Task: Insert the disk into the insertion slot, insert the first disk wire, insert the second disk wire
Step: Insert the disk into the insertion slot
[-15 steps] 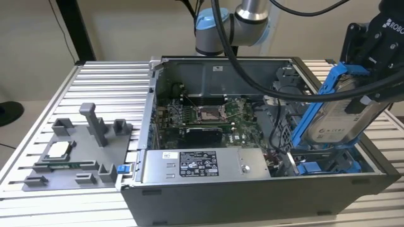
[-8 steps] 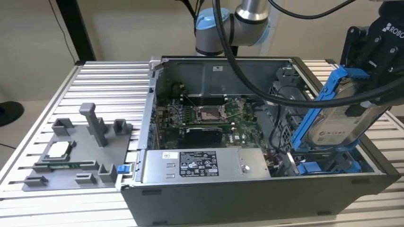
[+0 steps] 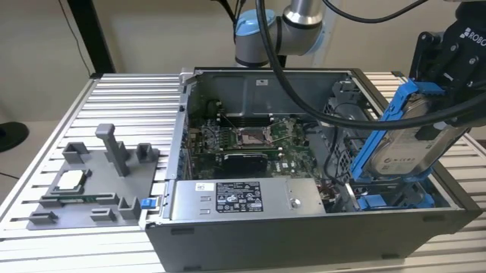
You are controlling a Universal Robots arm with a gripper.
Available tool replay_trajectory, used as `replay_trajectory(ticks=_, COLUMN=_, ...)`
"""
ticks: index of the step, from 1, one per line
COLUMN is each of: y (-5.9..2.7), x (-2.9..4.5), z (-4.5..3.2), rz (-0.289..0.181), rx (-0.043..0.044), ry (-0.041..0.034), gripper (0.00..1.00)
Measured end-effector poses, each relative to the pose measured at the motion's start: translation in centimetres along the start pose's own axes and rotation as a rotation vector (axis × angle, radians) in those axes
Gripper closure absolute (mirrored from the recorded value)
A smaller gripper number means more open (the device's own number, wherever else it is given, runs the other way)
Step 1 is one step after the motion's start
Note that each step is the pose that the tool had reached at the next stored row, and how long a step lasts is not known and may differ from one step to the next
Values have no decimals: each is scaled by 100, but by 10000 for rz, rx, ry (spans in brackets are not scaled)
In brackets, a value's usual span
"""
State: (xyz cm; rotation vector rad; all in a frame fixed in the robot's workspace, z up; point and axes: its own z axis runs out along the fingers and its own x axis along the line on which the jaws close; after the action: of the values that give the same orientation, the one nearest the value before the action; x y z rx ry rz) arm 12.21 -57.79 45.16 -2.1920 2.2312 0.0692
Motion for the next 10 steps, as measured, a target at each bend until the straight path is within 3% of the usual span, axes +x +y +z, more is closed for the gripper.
replay_trajectory(ticks=10, y=-43, x=27, z=91, rz=0, rx=0, ry=0, gripper=100)
